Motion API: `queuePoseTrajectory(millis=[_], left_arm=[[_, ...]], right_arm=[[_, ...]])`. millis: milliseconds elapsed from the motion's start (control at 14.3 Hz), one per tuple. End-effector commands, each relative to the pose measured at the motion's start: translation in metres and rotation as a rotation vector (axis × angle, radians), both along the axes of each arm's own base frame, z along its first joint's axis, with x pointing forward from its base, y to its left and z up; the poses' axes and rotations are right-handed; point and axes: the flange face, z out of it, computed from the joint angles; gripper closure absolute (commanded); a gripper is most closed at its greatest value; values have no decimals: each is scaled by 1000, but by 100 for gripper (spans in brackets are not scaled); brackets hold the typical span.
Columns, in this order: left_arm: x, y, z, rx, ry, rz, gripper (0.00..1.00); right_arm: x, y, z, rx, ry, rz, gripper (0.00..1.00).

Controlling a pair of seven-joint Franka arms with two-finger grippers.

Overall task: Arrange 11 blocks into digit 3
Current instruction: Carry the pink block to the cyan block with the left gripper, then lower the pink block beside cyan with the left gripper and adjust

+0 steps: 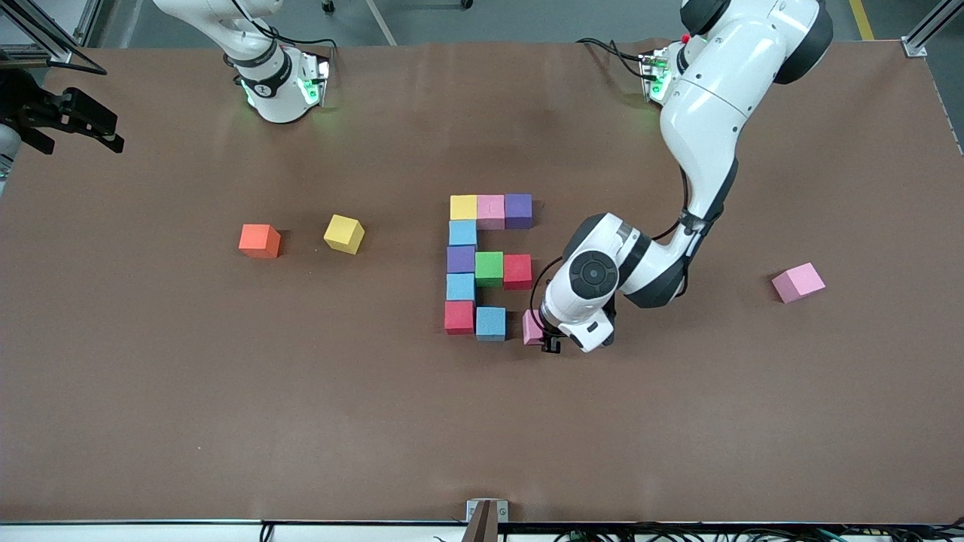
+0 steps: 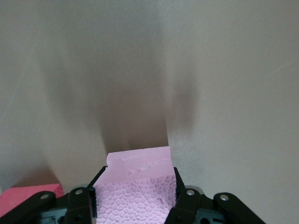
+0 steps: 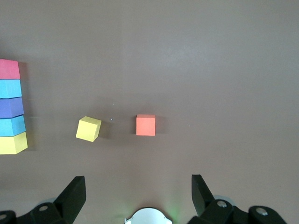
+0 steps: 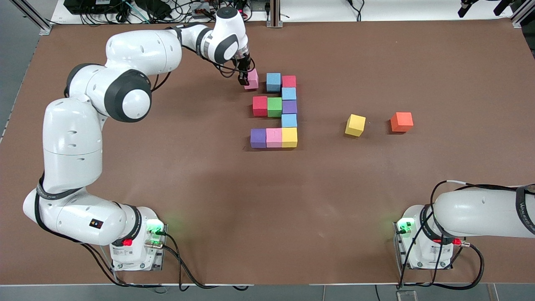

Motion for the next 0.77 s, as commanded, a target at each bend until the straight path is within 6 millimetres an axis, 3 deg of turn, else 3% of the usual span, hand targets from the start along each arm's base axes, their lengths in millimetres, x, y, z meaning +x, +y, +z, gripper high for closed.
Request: queuePoseTrajectory(millis=[0,140,698], left_arm=[[2,-9,0,16,-2,5,80],[0,-24,-4,47,11,-16,80],[4,-33,-4,65,4,-24,80]], right_arm=[[-7,1,-4,25,24,3,0],[-7,2,-4,53,26,1,0],[-9,17,-3,56,25,38,0]])
